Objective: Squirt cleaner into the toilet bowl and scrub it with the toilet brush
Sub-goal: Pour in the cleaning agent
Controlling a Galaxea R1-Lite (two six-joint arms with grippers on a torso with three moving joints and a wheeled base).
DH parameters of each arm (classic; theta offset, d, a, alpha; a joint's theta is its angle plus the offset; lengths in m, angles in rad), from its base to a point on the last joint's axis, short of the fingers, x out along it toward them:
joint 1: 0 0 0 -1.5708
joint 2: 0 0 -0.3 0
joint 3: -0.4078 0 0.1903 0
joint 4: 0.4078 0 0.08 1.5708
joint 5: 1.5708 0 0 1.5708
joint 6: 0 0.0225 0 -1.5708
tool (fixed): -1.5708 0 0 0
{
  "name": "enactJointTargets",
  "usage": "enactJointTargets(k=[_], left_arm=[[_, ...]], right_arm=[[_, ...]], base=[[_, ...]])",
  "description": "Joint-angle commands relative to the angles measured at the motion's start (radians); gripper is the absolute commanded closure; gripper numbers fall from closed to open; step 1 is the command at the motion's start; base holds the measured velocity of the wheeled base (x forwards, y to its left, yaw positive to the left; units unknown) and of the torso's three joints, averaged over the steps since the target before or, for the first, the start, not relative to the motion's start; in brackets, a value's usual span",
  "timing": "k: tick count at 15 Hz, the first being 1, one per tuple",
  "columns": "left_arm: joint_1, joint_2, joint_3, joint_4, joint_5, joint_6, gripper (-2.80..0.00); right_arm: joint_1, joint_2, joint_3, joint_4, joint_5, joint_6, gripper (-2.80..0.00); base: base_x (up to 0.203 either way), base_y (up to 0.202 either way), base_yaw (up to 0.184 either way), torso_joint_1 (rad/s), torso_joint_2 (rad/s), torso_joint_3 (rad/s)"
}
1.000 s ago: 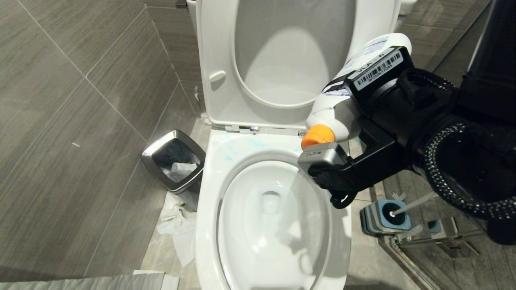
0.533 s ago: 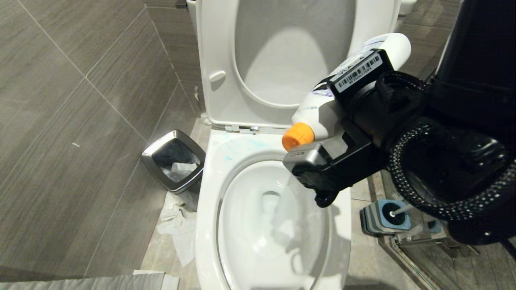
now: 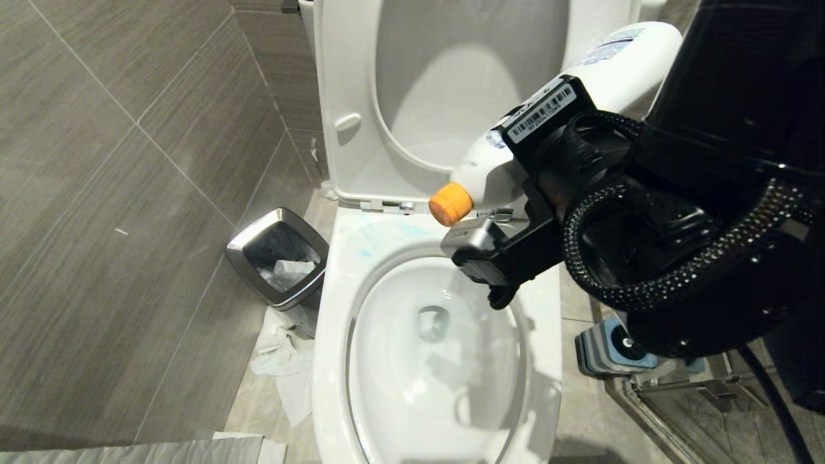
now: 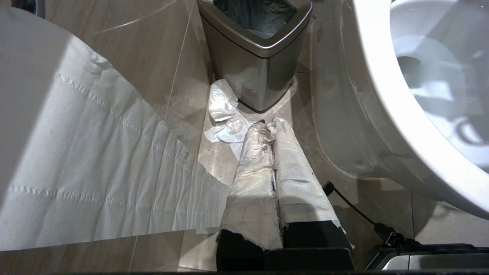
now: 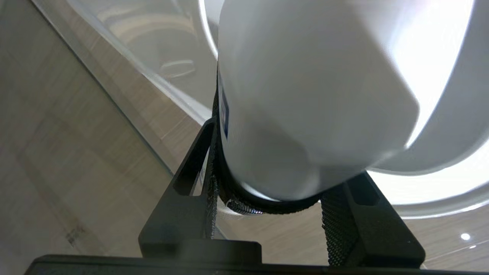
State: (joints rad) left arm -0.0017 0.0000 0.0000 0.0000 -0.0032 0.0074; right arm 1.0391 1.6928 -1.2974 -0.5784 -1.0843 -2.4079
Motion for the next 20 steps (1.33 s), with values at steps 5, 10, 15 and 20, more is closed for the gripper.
enactJointTargets(k=[5,10,15,20], left_arm=[[0.0,0.0,0.002,0.0,0.0,0.0,0.0],[0.0,0.0,0.002,0.0,0.0,0.0,0.0],[0.0,0.0,0.002,0.0,0.0,0.0,0.0],[0.0,0.0,0.002,0.001,0.0,0.0,0.0]], right_arm=[[-0.072,0.027,0.003,-0.015,0.001,-0.016,0.0],[-0.077,0.045,0.004,-0.069,0.002,-0.012,0.0],[-0.077,0.028,0.009,-0.069,0.003,-0.005,0.0],[-0.077,0.021,0.006,-0.071,0.004,-0.001,0.0]], base=[[0.0,0.0,0.0,0.0,0.0,0.0],[0.0,0.0,0.0,0.0,0.0,0.0],[0.0,0.0,0.0,0.0,0.0,0.0],[0.0,0.0,0.0,0.0,0.0,0.0]])
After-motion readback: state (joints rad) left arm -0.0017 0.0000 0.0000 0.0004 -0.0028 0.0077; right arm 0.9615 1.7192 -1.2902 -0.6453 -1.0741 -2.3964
